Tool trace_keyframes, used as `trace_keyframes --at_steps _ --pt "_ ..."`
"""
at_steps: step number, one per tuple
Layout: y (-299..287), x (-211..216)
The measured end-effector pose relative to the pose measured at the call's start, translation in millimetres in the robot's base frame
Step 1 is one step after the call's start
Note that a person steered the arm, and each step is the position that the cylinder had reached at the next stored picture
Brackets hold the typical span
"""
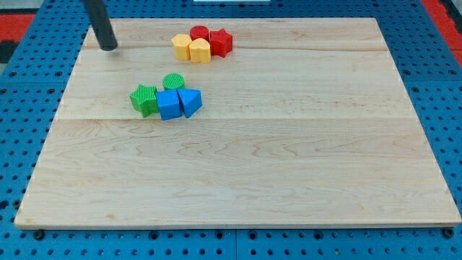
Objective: Push the yellow hexagon and the yellow heart to the center of the board
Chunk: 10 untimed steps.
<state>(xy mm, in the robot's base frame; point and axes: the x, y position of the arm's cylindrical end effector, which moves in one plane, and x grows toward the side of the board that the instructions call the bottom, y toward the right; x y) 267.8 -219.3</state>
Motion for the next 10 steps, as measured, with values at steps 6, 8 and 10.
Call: trace_keyframes --at_steps 6,8,10 --pt "187 4" --pt "254 40" --pt "256 118"
